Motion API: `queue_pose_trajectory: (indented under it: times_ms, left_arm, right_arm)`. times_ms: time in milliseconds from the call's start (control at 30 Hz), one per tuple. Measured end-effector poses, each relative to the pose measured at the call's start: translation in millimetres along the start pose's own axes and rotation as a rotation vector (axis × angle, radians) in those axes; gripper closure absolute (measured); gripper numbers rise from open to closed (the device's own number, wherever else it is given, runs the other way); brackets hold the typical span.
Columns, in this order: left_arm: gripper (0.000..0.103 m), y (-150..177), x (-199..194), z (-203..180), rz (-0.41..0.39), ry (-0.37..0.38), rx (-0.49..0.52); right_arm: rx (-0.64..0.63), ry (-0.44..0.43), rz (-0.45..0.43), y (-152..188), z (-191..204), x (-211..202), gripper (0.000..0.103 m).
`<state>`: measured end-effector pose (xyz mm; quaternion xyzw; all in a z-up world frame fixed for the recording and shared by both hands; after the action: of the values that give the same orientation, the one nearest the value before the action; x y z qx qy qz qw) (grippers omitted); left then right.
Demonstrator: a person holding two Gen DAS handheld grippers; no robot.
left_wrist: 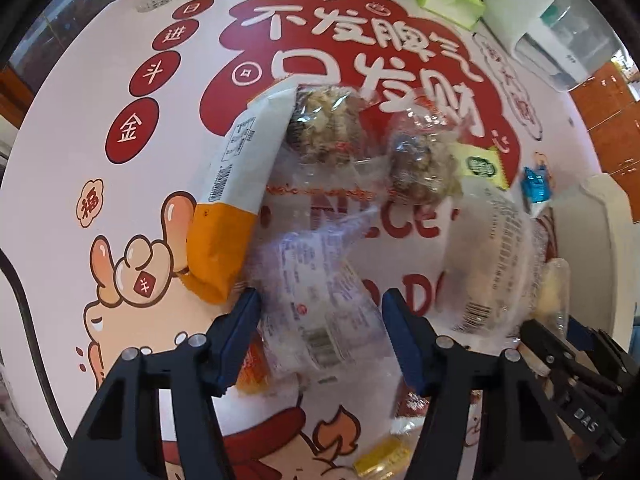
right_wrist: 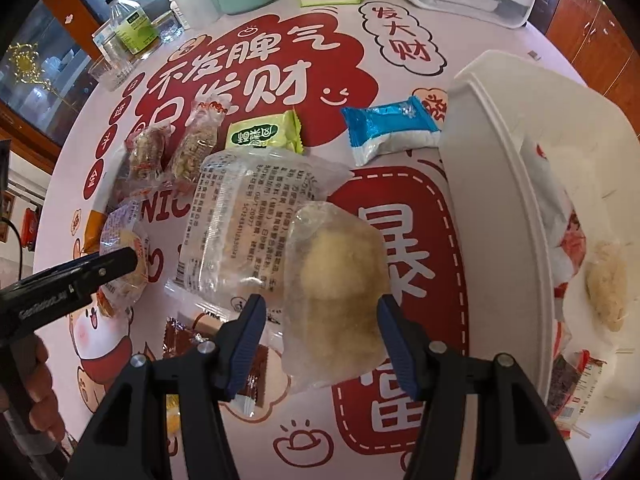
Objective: Organize snacks
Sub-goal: 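Close the left tool on a white printed bag while the right tool reaches a clear pale-snack bag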
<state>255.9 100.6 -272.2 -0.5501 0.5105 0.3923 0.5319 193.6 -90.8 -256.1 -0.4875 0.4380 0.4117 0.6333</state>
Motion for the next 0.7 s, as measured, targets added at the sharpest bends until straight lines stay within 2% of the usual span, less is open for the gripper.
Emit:
queue_pose_trajectory:
  times_ms: [200, 300, 433, 700]
  left_arm:
    - [0.041, -2.4, 17.1, 2.3, 0.021, -0.078, 0.042]
    - [0.046, -1.5, 19.5, -2.9, 0.009, -0.126, 0.108]
    - [0.049, -1.5, 18.4, -10.6, -0.006, -0.137, 0.148]
    - [0.046, 1.9, 17.7, -14.3, 0.0, -0.142, 0.157]
  right_arm:
    - [0.001, -0.008, 0.003, -4.2, 1.9, 3.0, 0.045]
    - [-0.018, -0.023, 0.007, -1.5, 3.2, 2.6, 0.051]
    - [-0.044, -0.031, 0.014, 2.1, 3.2, 1.6, 0.057]
    - [0.0, -0.068, 0.053, 3.2, -2.2, 7.9, 0.053]
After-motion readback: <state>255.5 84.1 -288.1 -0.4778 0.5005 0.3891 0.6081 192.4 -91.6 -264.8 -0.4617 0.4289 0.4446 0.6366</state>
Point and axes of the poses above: each gripper's, at about its wrist camera, not at the fingertips, and x roughly the way its jaws point, z to its left, y to its underside, the point moved 10 cm from there along x, roughly the way its jaws point, and after that the axes turned 3 degrees about x, right-handed, at the moved point
